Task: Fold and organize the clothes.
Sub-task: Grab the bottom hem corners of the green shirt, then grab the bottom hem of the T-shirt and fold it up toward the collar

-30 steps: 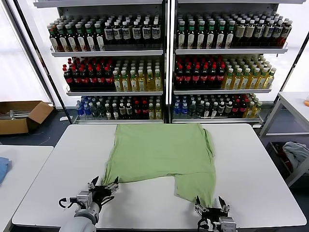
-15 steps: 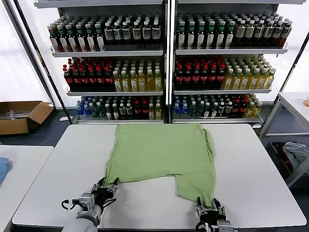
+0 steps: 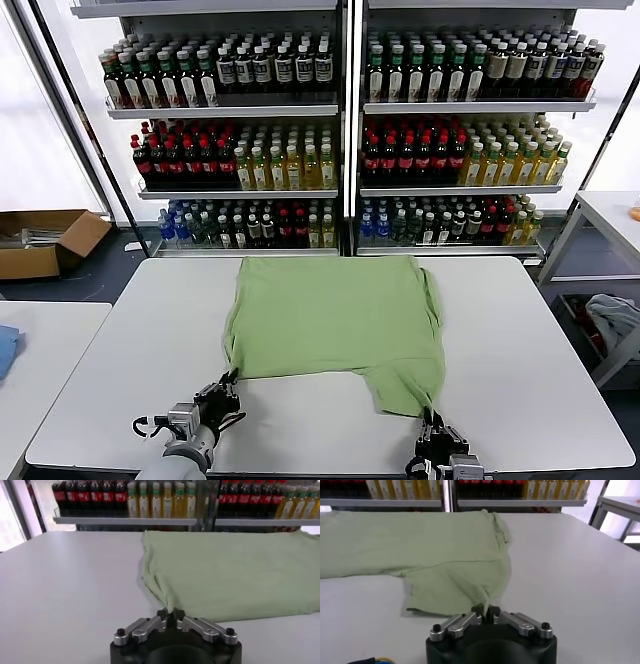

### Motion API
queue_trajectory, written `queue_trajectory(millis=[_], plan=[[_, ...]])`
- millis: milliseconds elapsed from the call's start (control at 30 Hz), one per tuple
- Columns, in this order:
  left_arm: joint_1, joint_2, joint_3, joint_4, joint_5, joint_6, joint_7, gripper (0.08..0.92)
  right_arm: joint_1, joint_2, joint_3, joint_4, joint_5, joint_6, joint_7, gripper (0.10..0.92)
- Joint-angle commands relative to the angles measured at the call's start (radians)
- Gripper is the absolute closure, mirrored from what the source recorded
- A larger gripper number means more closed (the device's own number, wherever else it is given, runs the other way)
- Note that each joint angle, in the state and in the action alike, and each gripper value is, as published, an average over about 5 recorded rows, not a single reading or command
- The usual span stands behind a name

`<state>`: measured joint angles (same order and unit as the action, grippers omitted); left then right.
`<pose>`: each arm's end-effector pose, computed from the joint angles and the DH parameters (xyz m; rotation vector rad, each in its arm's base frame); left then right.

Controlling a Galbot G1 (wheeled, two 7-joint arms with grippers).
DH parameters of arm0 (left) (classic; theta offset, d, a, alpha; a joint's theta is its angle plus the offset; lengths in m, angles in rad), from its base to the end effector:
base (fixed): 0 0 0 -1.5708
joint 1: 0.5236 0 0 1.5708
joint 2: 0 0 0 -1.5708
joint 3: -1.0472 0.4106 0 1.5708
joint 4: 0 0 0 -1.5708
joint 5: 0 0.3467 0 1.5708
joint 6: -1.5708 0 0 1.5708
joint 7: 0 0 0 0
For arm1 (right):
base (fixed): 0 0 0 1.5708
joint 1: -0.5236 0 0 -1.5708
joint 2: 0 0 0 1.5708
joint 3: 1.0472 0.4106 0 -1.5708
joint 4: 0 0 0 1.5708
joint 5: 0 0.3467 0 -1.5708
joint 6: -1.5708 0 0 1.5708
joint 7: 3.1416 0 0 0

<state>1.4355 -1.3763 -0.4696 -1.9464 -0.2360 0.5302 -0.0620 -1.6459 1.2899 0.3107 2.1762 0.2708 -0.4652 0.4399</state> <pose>0.1915 0.0377 -0.3824 -0.1011 -2.5774 0.0325 0.1053 -0.0013 -0.3401 -0.0950 -2.6098 0.0510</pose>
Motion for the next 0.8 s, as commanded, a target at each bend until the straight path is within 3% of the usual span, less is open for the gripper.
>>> queue_trajectory(millis=[33, 467, 800], plan=[[0.004, -0.002, 0.001, 0.002, -0.003, -0.008, 0.001, 0.913, 0.012, 0.004, 0.016, -0.001, -0.022, 0.075, -0.037, 0.919], [-0.02, -0.032, 0.016, -0.033, -0.017, -0.162, -0.023, 0.915, 0.151, 0.034, 0.095, -0.089, -0.074, 0.222, -0.106, 0.919], [-0.115, -0.02, 0.025, -0.012, -0.053, -0.197, -0.031, 0.915, 0.367, 0.034, 0.1, -0.179, -0.076, 0.201, -0.126, 0.919]])
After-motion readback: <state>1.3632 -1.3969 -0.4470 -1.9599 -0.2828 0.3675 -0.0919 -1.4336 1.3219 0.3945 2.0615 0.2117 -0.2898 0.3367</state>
